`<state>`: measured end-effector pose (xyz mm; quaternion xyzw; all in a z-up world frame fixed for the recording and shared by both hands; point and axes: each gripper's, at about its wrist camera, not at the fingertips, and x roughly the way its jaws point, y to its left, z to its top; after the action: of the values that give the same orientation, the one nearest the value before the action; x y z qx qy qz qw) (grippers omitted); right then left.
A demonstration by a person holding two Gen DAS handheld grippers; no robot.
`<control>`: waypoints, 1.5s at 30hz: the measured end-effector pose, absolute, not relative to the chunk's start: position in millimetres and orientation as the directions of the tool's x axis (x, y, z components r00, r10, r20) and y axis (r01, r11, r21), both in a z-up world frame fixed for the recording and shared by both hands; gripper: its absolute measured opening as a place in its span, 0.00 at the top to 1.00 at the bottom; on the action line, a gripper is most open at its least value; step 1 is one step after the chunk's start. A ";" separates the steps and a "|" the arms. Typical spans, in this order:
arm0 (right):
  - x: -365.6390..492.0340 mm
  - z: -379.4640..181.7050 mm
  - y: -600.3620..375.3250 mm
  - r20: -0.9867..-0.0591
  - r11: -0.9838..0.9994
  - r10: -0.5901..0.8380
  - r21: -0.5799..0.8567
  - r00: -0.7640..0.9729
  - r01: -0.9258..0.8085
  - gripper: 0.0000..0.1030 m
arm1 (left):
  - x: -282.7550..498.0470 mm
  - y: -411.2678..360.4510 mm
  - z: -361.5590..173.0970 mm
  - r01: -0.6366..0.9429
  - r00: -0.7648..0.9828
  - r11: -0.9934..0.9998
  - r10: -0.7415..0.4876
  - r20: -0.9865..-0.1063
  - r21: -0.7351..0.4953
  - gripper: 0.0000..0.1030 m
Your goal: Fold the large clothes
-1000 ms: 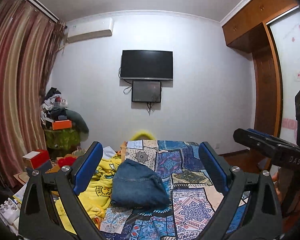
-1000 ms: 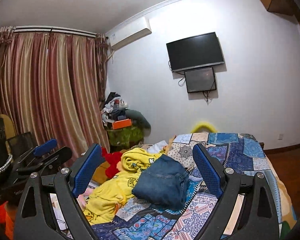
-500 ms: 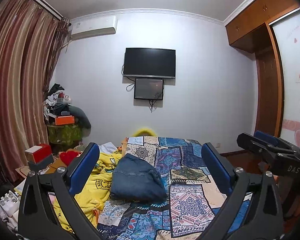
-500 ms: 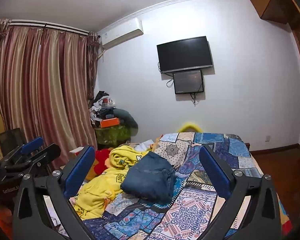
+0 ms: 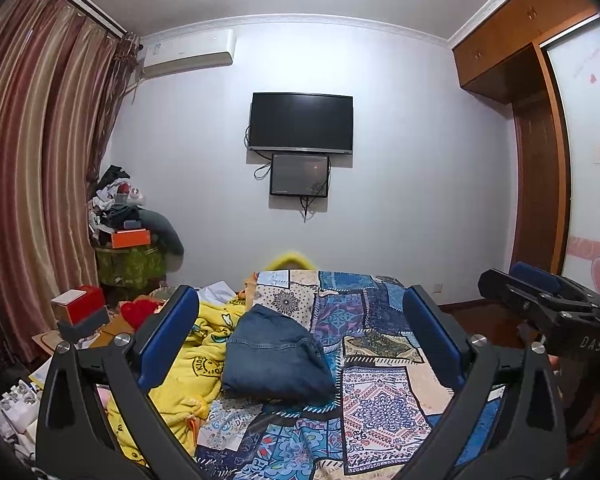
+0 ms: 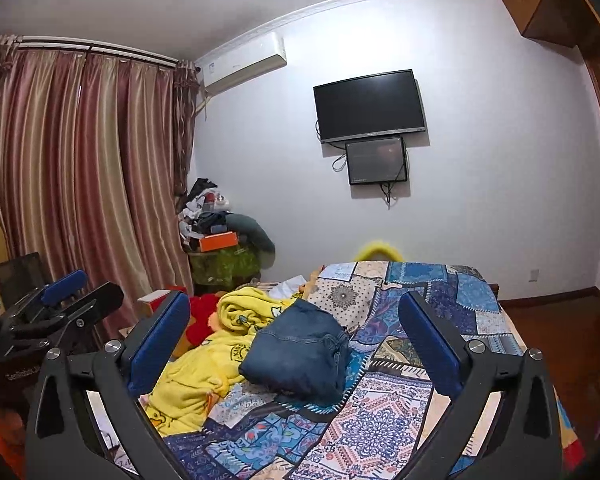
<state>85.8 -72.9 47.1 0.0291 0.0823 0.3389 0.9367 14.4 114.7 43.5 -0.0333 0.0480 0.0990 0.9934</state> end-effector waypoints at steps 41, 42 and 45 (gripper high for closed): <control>86.5 47.9 -80.9 -0.138 0.775 0.631 0.119 0.763 -0.620 0.00 | 26.2 120.3 36.1 -0.178 0.978 0.983 0.170 -0.122 -0.053 0.01; 86.3 48.1 -81.4 -0.138 0.776 0.631 0.121 0.763 -0.620 0.00 | 25.8 120.5 35.6 -0.178 0.978 0.983 0.170 -0.122 -0.053 0.01; 85.6 48.3 -82.6 -0.136 0.777 0.629 0.122 0.766 -0.617 0.00 | 26.1 120.3 35.7 -0.165 0.980 0.985 0.157 -0.122 -0.057 0.01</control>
<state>85.6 -82.6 48.3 0.0352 0.0846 0.3317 0.9389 26.1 120.3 35.7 -0.0333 0.0588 0.0808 0.9944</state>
